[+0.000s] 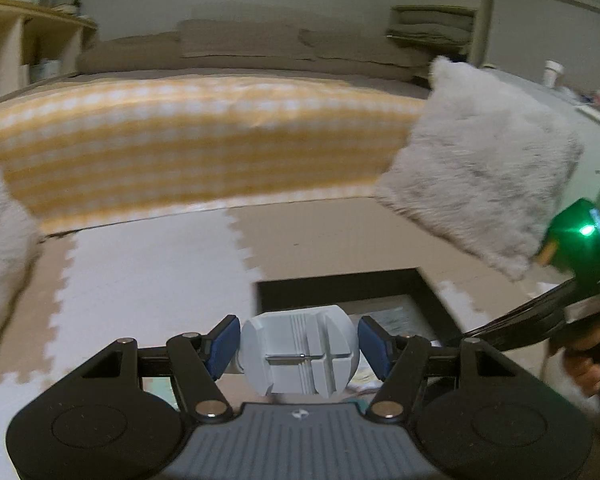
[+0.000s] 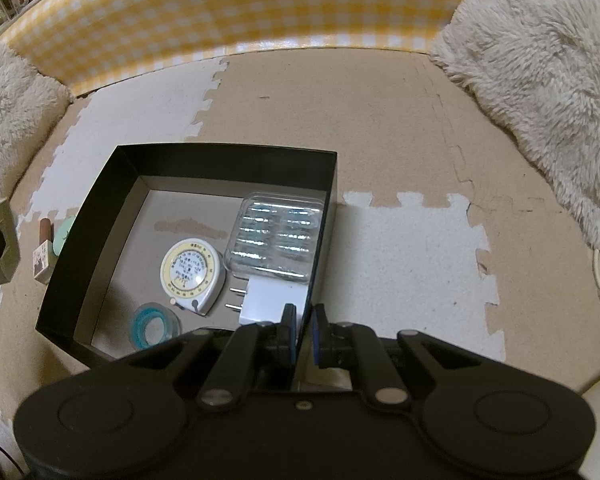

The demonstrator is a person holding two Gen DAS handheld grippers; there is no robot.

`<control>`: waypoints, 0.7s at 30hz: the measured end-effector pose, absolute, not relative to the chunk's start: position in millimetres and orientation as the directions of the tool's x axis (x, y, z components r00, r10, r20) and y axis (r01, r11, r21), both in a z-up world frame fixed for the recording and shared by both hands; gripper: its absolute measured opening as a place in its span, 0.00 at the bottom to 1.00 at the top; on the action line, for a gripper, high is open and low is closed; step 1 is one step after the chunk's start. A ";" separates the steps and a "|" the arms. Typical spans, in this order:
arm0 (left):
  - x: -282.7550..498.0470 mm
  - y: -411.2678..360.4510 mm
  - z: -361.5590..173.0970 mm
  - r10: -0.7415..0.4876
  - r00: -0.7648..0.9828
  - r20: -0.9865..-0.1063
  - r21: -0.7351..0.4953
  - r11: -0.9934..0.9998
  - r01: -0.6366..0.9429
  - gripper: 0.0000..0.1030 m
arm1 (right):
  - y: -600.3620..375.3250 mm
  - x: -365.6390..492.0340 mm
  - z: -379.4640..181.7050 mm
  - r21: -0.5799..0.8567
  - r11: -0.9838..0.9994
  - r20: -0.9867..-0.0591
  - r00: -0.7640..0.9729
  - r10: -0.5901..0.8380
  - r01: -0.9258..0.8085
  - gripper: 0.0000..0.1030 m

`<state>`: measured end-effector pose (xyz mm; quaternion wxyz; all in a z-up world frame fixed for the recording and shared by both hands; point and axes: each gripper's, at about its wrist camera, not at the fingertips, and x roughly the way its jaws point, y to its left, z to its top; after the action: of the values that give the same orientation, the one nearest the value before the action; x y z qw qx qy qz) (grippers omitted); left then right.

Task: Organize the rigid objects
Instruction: 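Carry the white strap tool with the left tool into the box and release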

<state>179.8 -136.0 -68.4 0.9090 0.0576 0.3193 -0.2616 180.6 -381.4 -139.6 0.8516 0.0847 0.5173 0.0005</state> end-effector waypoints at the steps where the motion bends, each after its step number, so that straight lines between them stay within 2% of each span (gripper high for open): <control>1: 179.3 -143.4 -67.9 -0.450 0.655 -0.607 -0.064 0.849 0.525 0.63 | -381.1 180.6 -139.6 0.144 0.986 -0.881 0.465 0.088 0.086 0.08; 9: 194.9 -200.1 -84.1 -0.480 0.618 -0.622 -0.026 0.802 0.597 0.63 | -381.3 181.2 -139.4 0.146 0.985 -0.881 0.465 0.089 0.088 0.08; 21: 252.9 -231.0 -139.0 -0.373 0.596 -0.711 0.004 0.845 0.534 0.63 | -381.7 180.9 -139.7 0.141 0.987 -0.881 0.465 0.088 0.079 0.08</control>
<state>252.9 -231.0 -139.0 0.8866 0.1088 0.3695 -0.2559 180.9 -381.7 -139.7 0.8520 0.0808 0.5173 0.0028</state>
